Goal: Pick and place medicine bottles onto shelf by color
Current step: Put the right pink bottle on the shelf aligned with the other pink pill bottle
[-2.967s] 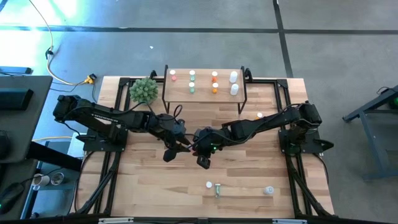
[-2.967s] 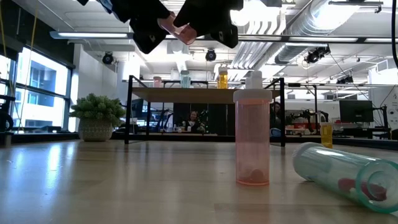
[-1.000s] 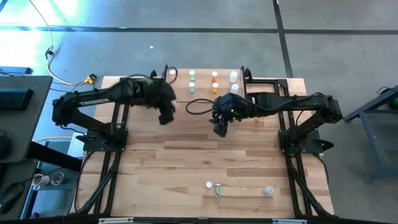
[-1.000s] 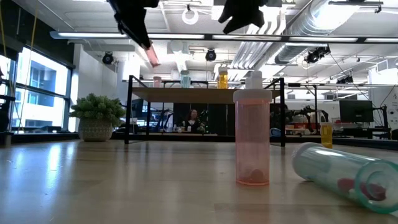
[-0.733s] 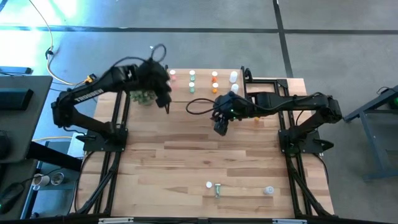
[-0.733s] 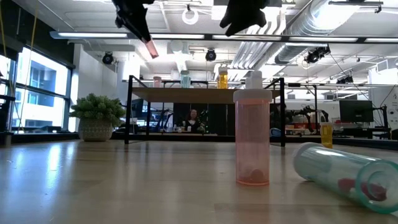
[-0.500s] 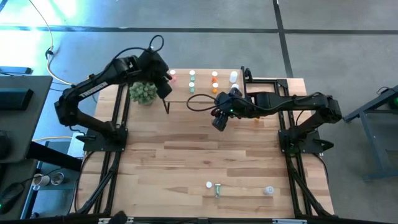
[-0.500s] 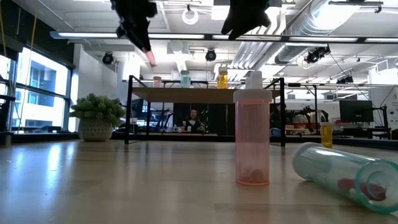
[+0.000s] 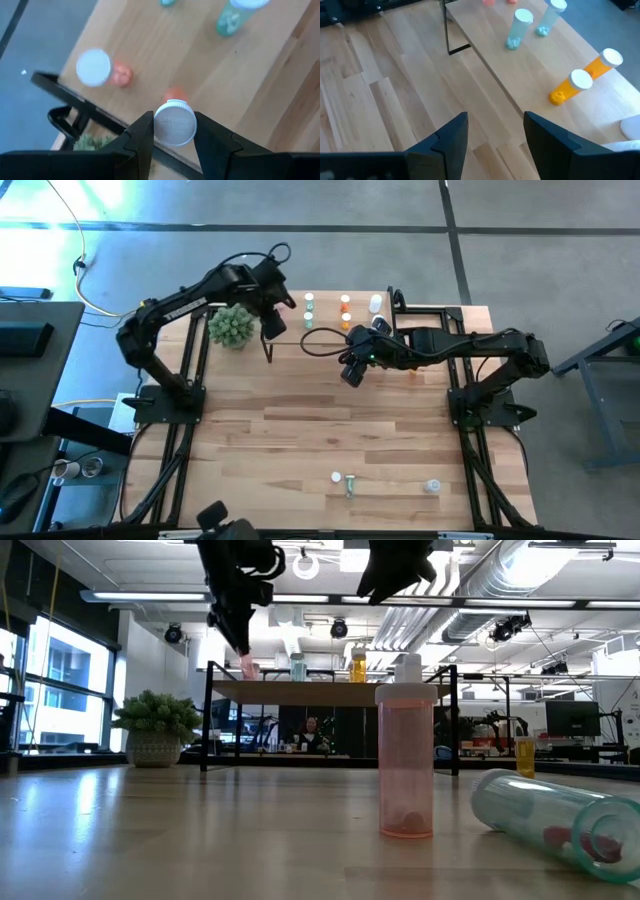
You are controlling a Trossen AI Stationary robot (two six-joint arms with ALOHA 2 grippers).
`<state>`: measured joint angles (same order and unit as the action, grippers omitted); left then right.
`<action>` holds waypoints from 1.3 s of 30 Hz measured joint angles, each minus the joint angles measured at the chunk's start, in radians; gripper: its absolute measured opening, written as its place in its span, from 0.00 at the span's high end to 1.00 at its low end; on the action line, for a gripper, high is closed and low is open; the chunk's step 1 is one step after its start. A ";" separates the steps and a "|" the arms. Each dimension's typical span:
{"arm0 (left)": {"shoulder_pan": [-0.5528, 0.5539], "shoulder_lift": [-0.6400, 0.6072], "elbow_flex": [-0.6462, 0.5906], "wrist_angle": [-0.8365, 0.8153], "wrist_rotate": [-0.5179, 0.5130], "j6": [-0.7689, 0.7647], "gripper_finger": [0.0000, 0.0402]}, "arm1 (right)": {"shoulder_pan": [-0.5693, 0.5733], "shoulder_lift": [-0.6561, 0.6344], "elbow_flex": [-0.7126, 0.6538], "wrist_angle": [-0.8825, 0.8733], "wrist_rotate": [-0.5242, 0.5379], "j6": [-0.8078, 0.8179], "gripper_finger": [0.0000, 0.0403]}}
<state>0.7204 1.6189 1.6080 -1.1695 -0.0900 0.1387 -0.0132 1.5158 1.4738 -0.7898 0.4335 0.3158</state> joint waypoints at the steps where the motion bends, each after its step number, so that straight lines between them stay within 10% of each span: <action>1: -0.001 0.012 0.013 -0.004 0.000 0.008 0.71 | 0.000 0.000 0.000 0.000 0.000 -0.001 0.54; 39: -0.008 0.111 0.098 -0.107 -0.027 0.058 0.71 | 0.000 0.000 0.000 0.000 -0.001 -0.003 0.54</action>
<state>0.7125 1.7300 1.7058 -1.2769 -0.1169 0.1970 -0.0132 1.5158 1.4738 -0.7898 0.4327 0.3130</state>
